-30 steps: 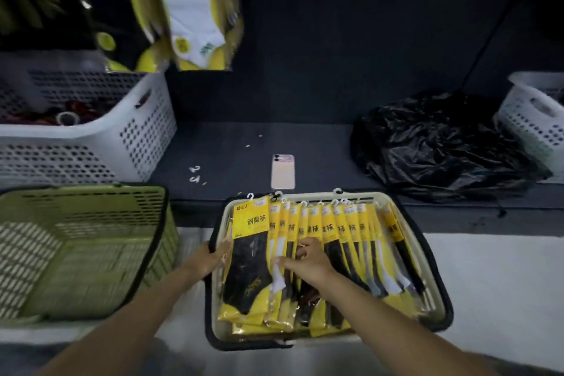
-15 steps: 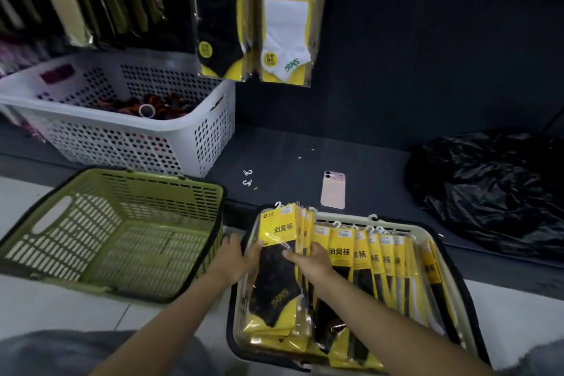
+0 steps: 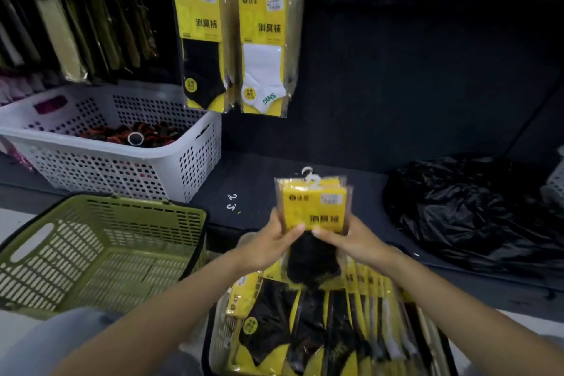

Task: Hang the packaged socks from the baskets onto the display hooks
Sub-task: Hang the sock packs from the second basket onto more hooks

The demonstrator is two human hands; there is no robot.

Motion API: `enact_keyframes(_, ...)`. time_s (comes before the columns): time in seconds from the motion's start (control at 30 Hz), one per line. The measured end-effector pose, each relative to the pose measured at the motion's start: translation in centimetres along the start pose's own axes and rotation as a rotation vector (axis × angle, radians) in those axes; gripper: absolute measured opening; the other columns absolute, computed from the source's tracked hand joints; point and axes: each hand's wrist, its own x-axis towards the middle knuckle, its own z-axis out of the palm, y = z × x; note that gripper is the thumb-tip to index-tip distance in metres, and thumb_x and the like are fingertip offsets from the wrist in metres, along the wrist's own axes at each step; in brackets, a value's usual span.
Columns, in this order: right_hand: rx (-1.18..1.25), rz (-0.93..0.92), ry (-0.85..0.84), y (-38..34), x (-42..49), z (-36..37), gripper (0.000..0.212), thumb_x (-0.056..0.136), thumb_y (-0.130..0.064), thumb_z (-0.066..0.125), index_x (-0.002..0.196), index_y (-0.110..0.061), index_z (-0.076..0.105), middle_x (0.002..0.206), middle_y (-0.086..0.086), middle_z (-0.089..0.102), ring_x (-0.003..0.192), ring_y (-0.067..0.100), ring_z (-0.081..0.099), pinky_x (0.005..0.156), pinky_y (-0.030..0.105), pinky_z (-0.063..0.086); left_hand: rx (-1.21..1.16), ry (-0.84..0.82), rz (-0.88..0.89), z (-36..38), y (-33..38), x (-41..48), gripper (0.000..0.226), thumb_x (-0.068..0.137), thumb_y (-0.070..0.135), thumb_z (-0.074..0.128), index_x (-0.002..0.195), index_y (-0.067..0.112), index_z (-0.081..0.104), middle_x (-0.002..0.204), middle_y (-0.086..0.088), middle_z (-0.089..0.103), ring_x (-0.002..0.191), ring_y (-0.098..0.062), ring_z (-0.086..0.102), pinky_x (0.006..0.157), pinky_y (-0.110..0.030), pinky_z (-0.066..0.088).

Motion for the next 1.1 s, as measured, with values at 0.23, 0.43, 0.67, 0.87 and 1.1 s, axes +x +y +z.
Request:
enact_keyframes(0.23, 0.021, 0.046, 0.222, 1.9, -0.4, -1.0, 0.034, 0.083, -0.021, 0.072, 0.111, -0.028, 0.053, 0.106, -0.013, 0.064, 0.101, 0.003, 0.061, 0.076, 0.006, 0.048, 0.029, -0.018, -0.037, 0.3, 1.1, 2.0, 0.051, 0.092, 0.013, 0.059, 0.135, 0.008, 0.033, 0.135, -0.005, 0.05, 0.125, -0.016, 0.049, 0.101, -0.028, 0.044)
enact_keyframes(0.43, 0.223, -0.099, 0.461, -2.4, 1.2, -2.8, 0.037, 0.078, -0.015, 0.076, 0.098, -0.006, 0.046, 0.084, -0.004, 0.07, 0.073, 0.0, 0.067, 0.062, 0.012, 0.05, -0.216, 0.118, -0.007, -1.5, 5.7, 4.6, 0.029, 0.085, 0.015, 0.066, 0.102, 0.003, 0.045, 0.107, -0.012, 0.07, 0.096, -0.019, 0.068, 0.077, -0.026, 0.056)
enact_keyframes(0.67, 0.36, -0.199, 0.35, -11.0, 4.8, -4.9, 0.021, 0.084, -0.021, 0.068, 0.101, -0.009, 0.067, 0.094, 0.005, 0.076, 0.087, 0.019, 0.072, 0.069, 0.023, 0.057, -0.283, 0.295, 0.204, -5.0, 11.8, 6.4, 0.033, 0.075, 0.047, 0.064, 0.102, 0.03, 0.062, 0.087, 0.02, 0.073, 0.081, 0.006, 0.067, 0.06, -0.004, 0.046)
enact_keyframes(0.87, 0.347, -0.224, 0.383, -16.2, 7.9, -5.9, 0.016, 0.092, -0.023, 0.06, 0.105, -0.017, 0.067, 0.102, 0.005, 0.074, 0.097, 0.022, 0.07, 0.09, 0.039, 0.054, -0.365, 0.464, 0.257, -10.2, 13.2, 7.0, 0.041, 0.081, 0.054, 0.051, 0.103, 0.023, 0.067, 0.089, 0.007, 0.075, 0.081, -0.009, 0.071, 0.06, -0.019, 0.054)
enact_keyframes(1.1, 0.256, -0.208, 0.509, -20.3, 11.8, -8.6, 0.009, 0.095, -0.024, 0.055, 0.093, -0.023, 0.064, 0.107, 0.007, 0.071, 0.099, 0.022, 0.066, 0.092, 0.039, 0.052, -0.297, 0.696, 0.302, -15.6, 12.7, 6.4, 0.049, 0.083, 0.062, 0.049, 0.09, 0.015, 0.058, 0.086, -0.005, 0.056, 0.081, -0.021, 0.056, 0.078, -0.047, 0.05)
